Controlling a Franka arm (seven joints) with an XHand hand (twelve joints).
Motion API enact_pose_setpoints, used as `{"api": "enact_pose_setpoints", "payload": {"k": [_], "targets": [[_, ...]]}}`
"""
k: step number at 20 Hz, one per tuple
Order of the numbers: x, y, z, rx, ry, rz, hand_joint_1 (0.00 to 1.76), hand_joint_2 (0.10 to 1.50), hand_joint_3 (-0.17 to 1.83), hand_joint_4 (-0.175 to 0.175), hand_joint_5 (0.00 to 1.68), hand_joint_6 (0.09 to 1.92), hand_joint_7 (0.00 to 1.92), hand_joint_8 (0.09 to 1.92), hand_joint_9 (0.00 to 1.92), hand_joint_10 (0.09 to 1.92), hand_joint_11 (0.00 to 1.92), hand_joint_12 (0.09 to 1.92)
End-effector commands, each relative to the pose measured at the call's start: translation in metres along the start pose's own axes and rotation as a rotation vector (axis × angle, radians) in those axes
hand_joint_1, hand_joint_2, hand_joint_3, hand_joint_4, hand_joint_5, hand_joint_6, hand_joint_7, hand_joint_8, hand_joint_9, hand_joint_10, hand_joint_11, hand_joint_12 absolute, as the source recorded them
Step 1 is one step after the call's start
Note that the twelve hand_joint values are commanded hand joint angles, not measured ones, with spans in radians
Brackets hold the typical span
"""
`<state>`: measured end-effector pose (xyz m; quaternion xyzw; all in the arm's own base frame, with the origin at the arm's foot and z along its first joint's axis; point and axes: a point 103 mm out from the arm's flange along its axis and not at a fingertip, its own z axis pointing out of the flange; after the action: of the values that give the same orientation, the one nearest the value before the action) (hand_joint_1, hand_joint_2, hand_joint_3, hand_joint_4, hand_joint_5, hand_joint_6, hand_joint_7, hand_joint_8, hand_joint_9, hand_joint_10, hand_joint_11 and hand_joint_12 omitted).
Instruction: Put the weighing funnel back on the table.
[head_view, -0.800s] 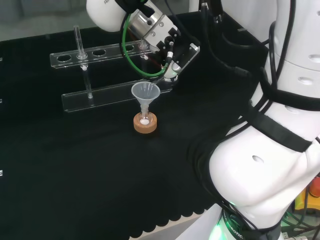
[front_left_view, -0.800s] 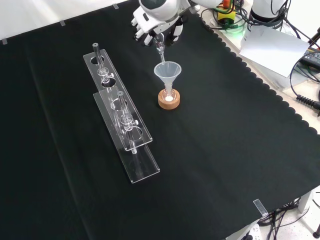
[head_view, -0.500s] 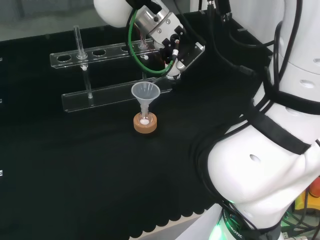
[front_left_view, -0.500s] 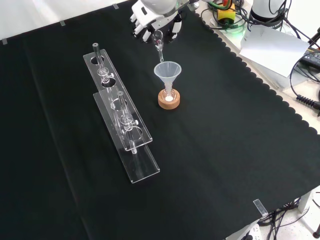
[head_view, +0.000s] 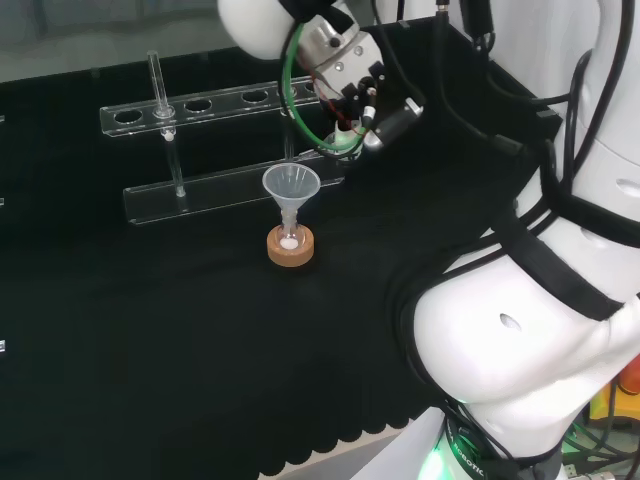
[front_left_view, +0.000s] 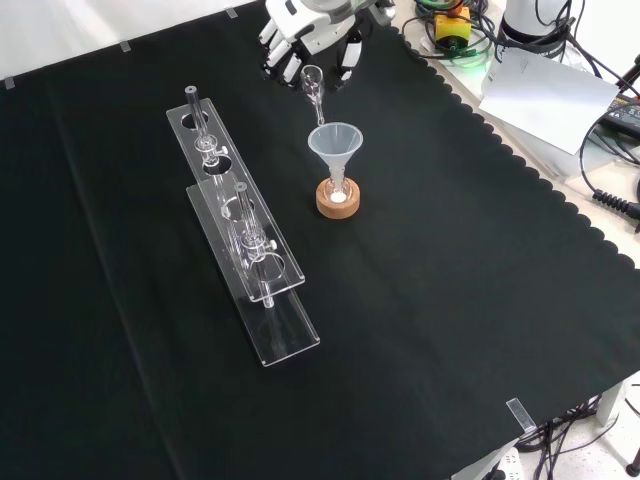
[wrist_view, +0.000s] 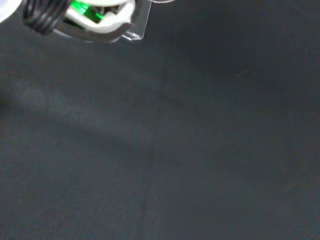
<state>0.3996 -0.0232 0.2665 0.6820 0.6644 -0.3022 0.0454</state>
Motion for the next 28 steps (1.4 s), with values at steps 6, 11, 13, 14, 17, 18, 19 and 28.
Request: {"api": "enact_pose_setpoints", "payload": {"k": [6,11,13,14,17,18,19,28], "targets": [[-0.033,0.014,0.042,-0.023,0.142,0.042,1.08,0.68,0.75,0.175,1.11,1.0,0.51,0.65,0.82,0.49,0.58,1.19],[-0.042,0.027,0.064,-0.008,0.178,0.056,1.08,0.68,0.75,0.175,1.11,1.0,0.5,0.65,0.82,0.49,0.58,1.2],[-0.044,0.034,0.074,0.004,0.188,0.057,1.08,0.69,0.75,0.175,1.11,1.0,0.5,0.65,0.82,0.49,0.57,1.2],[-0.046,0.038,0.079,0.01,0.194,0.056,1.08,0.69,0.75,0.175,1.11,1.0,0.5,0.65,0.82,0.49,0.57,1.2],[-0.048,0.049,0.092,0.02,0.208,0.054,1.08,0.69,0.75,0.175,1.11,1.0,0.5,0.65,0.82,0.49,0.57,1.2],[-0.049,0.052,0.095,0.022,0.21,0.053,1.08,0.69,0.75,0.175,1.11,1.0,0.5,0.65,0.82,0.49,0.57,1.2],[-0.049,0.056,0.099,0.021,0.212,0.053,1.08,0.69,0.75,0.175,1.11,1.0,0.5,0.65,0.82,0.49,0.57,1.2],[-0.055,0.094,0.128,0.038,0.25,0.043,1.07,0.69,0.75,0.175,1.1,1.01,0.51,0.65,0.83,0.49,0.58,1.21]]}}
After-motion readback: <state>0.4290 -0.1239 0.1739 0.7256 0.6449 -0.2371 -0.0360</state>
